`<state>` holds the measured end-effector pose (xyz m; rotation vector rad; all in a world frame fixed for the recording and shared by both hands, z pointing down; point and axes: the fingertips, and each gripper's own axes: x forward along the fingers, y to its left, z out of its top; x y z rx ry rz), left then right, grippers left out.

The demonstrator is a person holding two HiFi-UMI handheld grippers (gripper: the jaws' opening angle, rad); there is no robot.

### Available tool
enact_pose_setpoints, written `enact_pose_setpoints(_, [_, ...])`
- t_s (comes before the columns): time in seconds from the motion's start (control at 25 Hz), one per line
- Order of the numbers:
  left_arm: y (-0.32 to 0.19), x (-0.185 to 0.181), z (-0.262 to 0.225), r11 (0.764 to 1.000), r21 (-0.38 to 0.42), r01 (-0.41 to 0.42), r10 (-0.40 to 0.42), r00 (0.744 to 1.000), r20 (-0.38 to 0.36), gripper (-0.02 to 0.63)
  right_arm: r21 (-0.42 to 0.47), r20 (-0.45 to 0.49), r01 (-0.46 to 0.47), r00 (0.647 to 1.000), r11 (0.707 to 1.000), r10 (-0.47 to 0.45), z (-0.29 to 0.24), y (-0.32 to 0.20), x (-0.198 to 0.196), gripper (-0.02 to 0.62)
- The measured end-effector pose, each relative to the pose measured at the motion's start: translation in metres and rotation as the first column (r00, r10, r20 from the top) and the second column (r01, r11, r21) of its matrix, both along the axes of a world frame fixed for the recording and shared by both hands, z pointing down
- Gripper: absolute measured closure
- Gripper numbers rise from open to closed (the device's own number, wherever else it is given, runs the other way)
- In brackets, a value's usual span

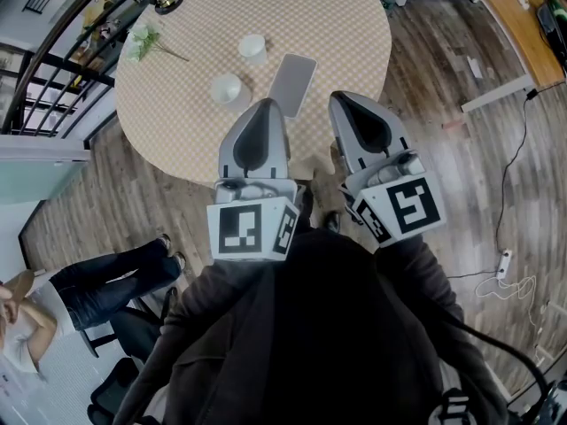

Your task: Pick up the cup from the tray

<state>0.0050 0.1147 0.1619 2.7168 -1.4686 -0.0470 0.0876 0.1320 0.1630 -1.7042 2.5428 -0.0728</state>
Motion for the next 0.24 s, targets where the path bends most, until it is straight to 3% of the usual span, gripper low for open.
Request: enact_pose_setpoints(0.24, [0.0055, 0.0062, 0.0005, 1.0, -0.003, -0.003, 0.003, 1.0, 0.004, 0.6, 0.002, 0.002, -0.006, 1.0, 1.0, 0.006, -0.0003, 0.005, 0.0073, 0.588])
